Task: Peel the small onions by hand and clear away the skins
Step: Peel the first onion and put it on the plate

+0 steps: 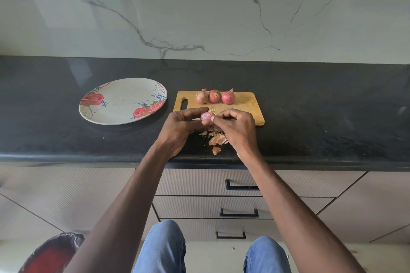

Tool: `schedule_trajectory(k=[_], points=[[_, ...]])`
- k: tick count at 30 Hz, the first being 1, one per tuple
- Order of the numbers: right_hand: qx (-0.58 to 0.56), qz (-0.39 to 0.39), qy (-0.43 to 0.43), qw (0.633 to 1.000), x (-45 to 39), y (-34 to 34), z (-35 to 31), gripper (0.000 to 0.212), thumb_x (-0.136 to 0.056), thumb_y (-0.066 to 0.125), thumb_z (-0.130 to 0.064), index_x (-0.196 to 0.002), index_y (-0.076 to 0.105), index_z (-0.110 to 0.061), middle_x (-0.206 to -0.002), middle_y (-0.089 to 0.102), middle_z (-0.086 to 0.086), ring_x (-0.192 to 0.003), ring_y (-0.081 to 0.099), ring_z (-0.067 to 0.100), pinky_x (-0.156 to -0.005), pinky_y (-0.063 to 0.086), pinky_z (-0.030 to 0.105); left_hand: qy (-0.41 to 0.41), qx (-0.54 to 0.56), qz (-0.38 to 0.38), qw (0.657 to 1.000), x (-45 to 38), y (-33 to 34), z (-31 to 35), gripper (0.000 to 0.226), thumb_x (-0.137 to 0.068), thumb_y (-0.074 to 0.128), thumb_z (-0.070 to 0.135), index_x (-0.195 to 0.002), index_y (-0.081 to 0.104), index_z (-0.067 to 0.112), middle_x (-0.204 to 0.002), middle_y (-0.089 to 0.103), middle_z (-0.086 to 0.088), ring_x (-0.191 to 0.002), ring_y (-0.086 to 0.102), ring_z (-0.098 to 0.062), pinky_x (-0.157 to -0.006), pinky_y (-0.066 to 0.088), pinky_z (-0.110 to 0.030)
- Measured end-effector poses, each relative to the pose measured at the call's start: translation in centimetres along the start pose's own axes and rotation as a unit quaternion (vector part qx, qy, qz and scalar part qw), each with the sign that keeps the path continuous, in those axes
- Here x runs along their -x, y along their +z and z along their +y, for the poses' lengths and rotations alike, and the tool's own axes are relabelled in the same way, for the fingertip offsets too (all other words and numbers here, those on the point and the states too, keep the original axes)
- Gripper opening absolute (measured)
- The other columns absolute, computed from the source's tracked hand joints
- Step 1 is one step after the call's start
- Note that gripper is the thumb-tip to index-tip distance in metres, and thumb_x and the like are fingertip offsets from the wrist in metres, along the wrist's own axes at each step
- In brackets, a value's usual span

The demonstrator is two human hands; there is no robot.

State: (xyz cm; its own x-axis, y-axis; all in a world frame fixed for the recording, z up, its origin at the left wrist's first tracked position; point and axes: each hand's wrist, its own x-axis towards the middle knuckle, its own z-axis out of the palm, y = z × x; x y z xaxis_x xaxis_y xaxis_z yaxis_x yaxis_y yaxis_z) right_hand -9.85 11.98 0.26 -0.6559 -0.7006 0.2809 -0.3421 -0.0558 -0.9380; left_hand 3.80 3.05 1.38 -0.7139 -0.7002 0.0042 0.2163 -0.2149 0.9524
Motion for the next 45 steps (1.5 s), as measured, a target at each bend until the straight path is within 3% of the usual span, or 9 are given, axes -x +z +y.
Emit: schedule_trajectory(k=[3,10,15,22,28,33,36,41,45], points=[[-0.013,0.001,0.016,1.000,-0.17,-0.06,0.10,0.018,-0.076,0.087,-0.025,-0.076,0.077,-0.009,-0.072,0.074,0.000,-0.076,0.072,0.023,-0.073,0.061,0.045,0.001,-0.002,-0.002,1.000,0.02,0.13,-0.02,0.034,-0.070,0.075,0.001,-0.104,0.075,0.005,-0.105,0.076,-0.016,-0.094,0.073,-0.026,-0.085,0.061,-0.033],[-0.005,0.009,0.010,1.000,-0.20,-0.18,0.35,0.003,-0.077,0.080,-0.008,-0.075,0.078,-0.009,-0.073,0.074,-0.001,-0.077,0.072,0.023,-0.077,0.060,0.049,-0.014,0.021,-0.001,1.000,-0.33,-0.40,-0.29,0.032,-0.072,0.076,0.002,-0.104,0.078,0.007,-0.114,0.072,-0.022,-0.106,0.069,-0.035,-0.097,0.056,-0.044],[-0.022,-0.002,0.001,1.000,0.09,-0.19,0.17,0.004,-0.082,0.079,-0.016,-0.080,0.079,-0.013,-0.076,0.075,-0.002,-0.079,0.072,0.020,-0.079,0.060,0.044,-0.012,0.025,-0.005,1.000,-0.45,-0.59,-0.42,0.039,-0.076,0.075,0.000,-0.114,0.072,0.000,-0.118,0.069,-0.026,-0.110,0.067,-0.038,-0.101,0.053,-0.047],[0.010,0.004,-0.040,0.999,-0.09,-0.11,0.42,0.010,-0.079,0.083,-0.020,-0.079,0.080,-0.010,-0.077,0.075,-0.005,-0.077,0.069,0.008,-0.070,0.055,0.024,-0.012,0.030,-0.003,0.999,-0.38,-0.28,-0.30,0.033,-0.073,0.074,-0.001,-0.106,0.074,-0.001,-0.105,0.074,-0.021,-0.097,0.072,-0.031,-0.094,0.057,-0.042],[0.011,0.009,-0.039,0.999,-0.15,-0.22,0.60,0.004,-0.080,0.079,-0.009,-0.076,0.078,-0.008,-0.075,0.074,-0.005,-0.076,0.069,0.009,-0.073,0.056,0.030,-0.025,0.053,-0.012,0.998,-0.41,-0.46,-0.16,0.028,-0.074,0.072,-0.001,-0.102,0.077,0.000,-0.105,0.074,-0.023,-0.095,0.074,-0.028,-0.087,0.061,-0.037],[-0.026,0.001,-0.026,0.999,-0.04,-0.24,0.53,0.001,-0.083,0.079,-0.014,-0.084,0.079,-0.013,-0.078,0.076,-0.005,-0.077,0.071,0.008,-0.073,0.056,0.026,-0.017,0.065,-0.012,0.998,-0.36,-0.61,-0.17,0.035,-0.078,0.069,-0.001,-0.113,0.070,-0.005,-0.108,0.073,-0.022,-0.097,0.073,-0.027,-0.086,0.061,-0.035],[-0.023,-0.013,-0.037,0.999,-0.05,-0.19,0.61,0.014,-0.080,0.085,-0.021,-0.090,0.079,-0.013,-0.083,0.077,-0.003,-0.080,0.073,0.013,-0.074,0.060,0.031,-0.012,0.071,-0.002,0.997,-0.37,-0.42,-0.11,0.035,-0.074,0.070,0.002,-0.108,0.071,-0.004,-0.106,0.073,-0.019,-0.095,0.073,-0.026,-0.089,0.060,-0.037],[0.023,0.012,-0.103,0.994,0.08,-0.16,0.59,0.012,-0.081,0.081,-0.016,-0.082,0.079,-0.004,-0.079,0.073,-0.001,-0.073,0.065,0.003,-0.067,0.048,0.014,-0.016,0.049,-0.001,0.999,-0.21,-0.16,0.01,0.031,-0.073,0.072,0.006,-0.103,0.073,-0.002,-0.101,0.075,-0.018,-0.090,0.074,-0.023,-0.080,0.062,-0.030],[0.028,0.008,-0.104,0.994,0.10,-0.16,0.53,0.010,-0.084,0.080,-0.014,-0.081,0.079,-0.004,-0.077,0.073,0.000,-0.073,0.066,0.006,-0.064,0.050,0.016,-0.015,0.042,0.003,0.999,-0.18,-0.21,0.03,0.032,-0.075,0.072,0.008,-0.105,0.072,-0.003,-0.100,0.075,-0.018,-0.089,0.074,-0.023,-0.076,0.061,-0.027]])
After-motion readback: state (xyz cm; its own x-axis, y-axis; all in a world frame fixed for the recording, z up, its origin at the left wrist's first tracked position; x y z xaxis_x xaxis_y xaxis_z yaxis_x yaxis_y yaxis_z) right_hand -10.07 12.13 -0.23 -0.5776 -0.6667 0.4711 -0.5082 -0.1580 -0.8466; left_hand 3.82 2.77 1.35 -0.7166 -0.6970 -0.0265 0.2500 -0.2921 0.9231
